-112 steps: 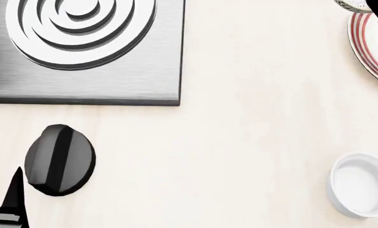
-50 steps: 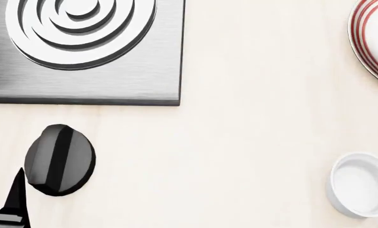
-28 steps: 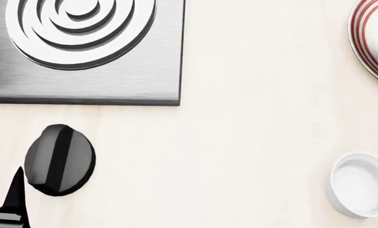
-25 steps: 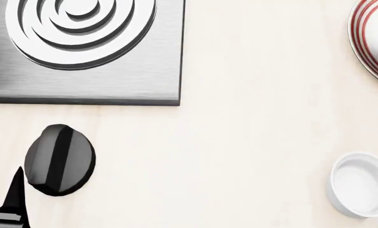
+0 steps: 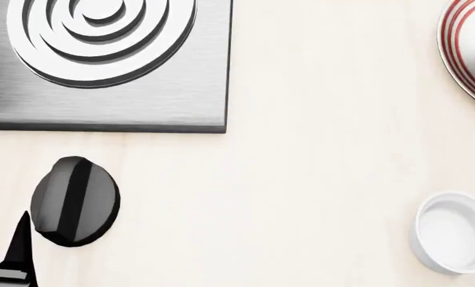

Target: Pick the akita bowl next to the ramekin and place it on the plate.

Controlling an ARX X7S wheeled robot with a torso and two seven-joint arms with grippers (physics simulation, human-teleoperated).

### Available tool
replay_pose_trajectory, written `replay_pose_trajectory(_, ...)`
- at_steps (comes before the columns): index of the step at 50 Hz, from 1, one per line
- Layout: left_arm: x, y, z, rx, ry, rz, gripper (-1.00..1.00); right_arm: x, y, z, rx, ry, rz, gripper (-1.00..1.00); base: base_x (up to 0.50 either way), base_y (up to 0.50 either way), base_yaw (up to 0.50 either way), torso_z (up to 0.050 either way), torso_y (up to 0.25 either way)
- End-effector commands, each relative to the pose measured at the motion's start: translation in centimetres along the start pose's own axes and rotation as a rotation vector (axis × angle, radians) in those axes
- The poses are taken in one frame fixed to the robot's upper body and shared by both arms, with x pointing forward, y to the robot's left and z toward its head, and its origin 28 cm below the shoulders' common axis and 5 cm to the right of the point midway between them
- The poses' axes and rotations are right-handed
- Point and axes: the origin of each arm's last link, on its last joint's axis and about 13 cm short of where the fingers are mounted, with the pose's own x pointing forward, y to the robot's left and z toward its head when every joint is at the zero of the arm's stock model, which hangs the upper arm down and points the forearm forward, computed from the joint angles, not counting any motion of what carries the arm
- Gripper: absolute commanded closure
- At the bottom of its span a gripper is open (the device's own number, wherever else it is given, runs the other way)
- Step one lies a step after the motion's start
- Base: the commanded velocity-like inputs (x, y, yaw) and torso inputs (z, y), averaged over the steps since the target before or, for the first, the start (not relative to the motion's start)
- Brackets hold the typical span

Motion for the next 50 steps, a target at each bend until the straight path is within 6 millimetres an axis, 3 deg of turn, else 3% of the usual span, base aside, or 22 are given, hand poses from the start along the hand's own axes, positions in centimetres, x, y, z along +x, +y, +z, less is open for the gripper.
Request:
replay_pose_trajectory(1,0.0,0.0,-0.1,0.0,0.001,0.002,-1.0,0.1,-0.4,0.1,0.002,-0.013,-0.004,1.0,0.0,0.0,0.0,0.0,0.0)
replay_pose_trajectory(50,0.0,0.0,-0.2,0.004,0.003,-0.001,-1.0,1.3,-1.5,-1.8,-0.001,0.023,-0.018,1.0,0.0,0.0,0.0,0.0,0.0)
